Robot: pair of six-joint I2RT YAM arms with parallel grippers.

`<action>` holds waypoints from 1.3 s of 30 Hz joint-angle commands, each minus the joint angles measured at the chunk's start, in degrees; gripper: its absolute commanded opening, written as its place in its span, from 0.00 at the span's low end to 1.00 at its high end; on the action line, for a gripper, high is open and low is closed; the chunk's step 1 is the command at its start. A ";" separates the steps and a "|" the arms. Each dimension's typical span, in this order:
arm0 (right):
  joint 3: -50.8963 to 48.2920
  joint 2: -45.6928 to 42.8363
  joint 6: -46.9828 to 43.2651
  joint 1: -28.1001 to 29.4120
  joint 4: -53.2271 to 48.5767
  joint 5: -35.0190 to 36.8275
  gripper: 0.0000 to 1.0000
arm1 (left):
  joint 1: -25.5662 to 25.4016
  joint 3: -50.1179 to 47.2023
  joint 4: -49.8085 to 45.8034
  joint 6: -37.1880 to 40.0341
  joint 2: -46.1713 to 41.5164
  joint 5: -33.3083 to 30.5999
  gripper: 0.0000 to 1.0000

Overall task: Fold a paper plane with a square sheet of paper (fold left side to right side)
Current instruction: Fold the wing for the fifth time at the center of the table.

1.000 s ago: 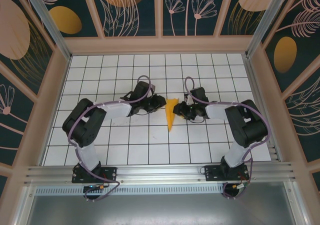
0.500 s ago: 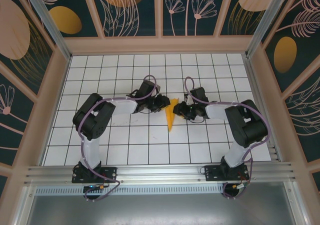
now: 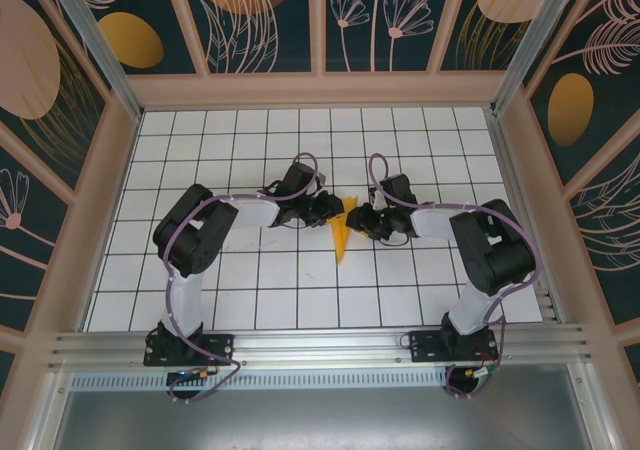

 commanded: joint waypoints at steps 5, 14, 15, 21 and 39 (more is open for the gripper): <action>0.58 3.19 -1.22 1.66 -1.74 0.57 0.39 | -0.77 1.25 0.58 0.40 0.85 0.40 0.17; 0.70 3.07 -1.36 1.74 -1.84 0.55 0.40 | -0.69 0.82 -1.92 2.08 -0.40 -1.92 0.11; 0.74 3.01 -1.36 1.69 -1.91 0.60 0.40 | -0.49 0.66 -1.92 2.21 -0.49 -1.97 0.11; 0.65 3.19 -1.47 1.90 -1.82 0.33 0.40 | 0.17 -0.41 -1.36 2.90 -1.14 -1.72 0.11; 0.47 0.23 -1.44 1.84 -1.00 -0.13 0.41 | 1.62 -1.73 -1.30 6.89 -1.03 -1.75 0.11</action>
